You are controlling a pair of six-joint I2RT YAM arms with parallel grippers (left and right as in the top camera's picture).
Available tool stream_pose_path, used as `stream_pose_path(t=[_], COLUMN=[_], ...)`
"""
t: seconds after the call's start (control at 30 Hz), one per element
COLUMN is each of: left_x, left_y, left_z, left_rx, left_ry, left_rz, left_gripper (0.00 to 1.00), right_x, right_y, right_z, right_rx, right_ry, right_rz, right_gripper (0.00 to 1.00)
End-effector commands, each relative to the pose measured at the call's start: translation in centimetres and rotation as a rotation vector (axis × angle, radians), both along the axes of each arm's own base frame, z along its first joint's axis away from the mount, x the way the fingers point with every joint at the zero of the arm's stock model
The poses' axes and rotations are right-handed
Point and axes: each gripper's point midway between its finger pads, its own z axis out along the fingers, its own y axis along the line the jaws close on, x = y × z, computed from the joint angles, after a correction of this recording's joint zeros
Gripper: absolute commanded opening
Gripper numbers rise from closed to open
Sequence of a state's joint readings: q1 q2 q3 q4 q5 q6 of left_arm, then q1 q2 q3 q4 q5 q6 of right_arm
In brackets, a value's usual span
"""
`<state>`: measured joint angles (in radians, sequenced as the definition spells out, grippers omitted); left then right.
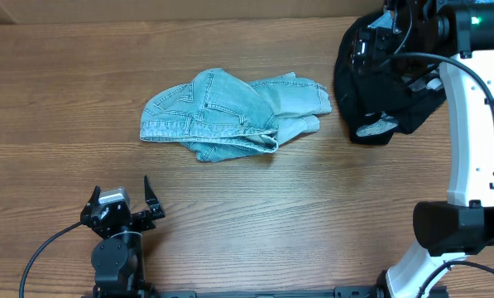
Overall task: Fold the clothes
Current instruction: 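Reach the left gripper to the jeans' waistband and grasp it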
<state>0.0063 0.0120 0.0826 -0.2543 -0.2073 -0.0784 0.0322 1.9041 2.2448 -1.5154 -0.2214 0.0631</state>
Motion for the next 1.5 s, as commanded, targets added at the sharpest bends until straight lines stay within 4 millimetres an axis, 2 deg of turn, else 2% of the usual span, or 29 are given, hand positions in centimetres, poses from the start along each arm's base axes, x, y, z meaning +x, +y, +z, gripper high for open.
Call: stream_pose_path(t=[0.0,0.2,0.37,0.47,0.57,0.63,0.67,0.73,0.9,0.97,1.03,1.13,1.2,1.3,1.33,1.37,1.47], left_x=[0.0,0.0,0.2,0.4,0.0,-0.7,-0.9,-1.2,-0.6,0.4,1.9,4.6,6.3,8.9,9.4,10.5,11.7], left_y=[0.2,0.1,-0.9,-3.9,-7.6,-10.0,-10.6,-11.8,-12.7,-13.1,-13.9,-16.5,-18.5,-22.5,-23.5,-26.1,-28.5], left_z=[0.1,0.1,0.0,0.0,0.0,0.0,0.0,0.8,6.0,7.6,8.2,9.0,9.0,7.8,7.2,5.6,2.2], left_rx=[-0.012,-0.013,-0.024,-0.091,-0.288,-0.326,-0.333,-0.342,-0.218,-0.154,-0.093,0.018,0.154,0.423,0.460,0.514,0.528], left_ry=[-0.012,-0.013,-0.009,-0.014,0.000,0.024,0.029,0.022,0.005,0.061,0.151,0.271,0.321,0.397,0.414,0.449,0.508], left_rz=[0.013,0.008,-0.047,-0.219,-0.397,-0.540,-0.575,-0.652,-0.709,-0.716,-0.712,-0.700,-0.683,-0.663,-0.669,-0.711,-0.754], left_gripper=[1.00,1.00,1.00,1.00,1.00,1.00,1.00,1.00,1.00,1.00,1.00,1.00,1.00,1.00,1.00,1.00,1.00], right_x=[-0.8,-1.7,-2.7,-3.2,-3.4,-3.4,-3.4,-3.4,-3.0,-2.8,-2.5,-2.5,-2.4,-2.7,-2.8,-3.0,-3.2], right_y=[-0.9,-1.3,-1.2,-1.0,-1.0,-0.9,-0.9,-1.0,-1.9,-2.6,-3.8,-6.0,-7.6,-10.1,-10.5,-11.3,-12.4], right_z=[1.3,1.9,4.3,4.9,5.2,5.2,5.2,5.2,5.1,5.2,5.3,5.6,5.9,6.2,6.2,6.2,6.2], right_rx=[0.010,0.073,0.056,0.059,0.062,0.065,0.065,0.061,0.016,0.016,0.022,0.026,0.026,0.026,0.031,0.042,0.047], right_ry=[-0.027,-0.021,-0.100,-0.114,-0.123,-0.123,-0.123,-0.124,-0.132,-0.136,-0.140,-0.149,-0.159,-0.170,-0.170,-0.169,-0.171], right_rz=[-0.004,0.020,0.054,0.064,0.067,0.068,0.068,0.065,0.029,0.008,-0.048,-0.118,-0.165,-0.225,-0.236,-0.255,-0.283], right_gripper=[0.98,0.97,0.98,0.98,0.99,0.99,0.99,0.99,0.99,0.99,0.99,0.99,0.99,0.99,0.99,0.99,0.99])
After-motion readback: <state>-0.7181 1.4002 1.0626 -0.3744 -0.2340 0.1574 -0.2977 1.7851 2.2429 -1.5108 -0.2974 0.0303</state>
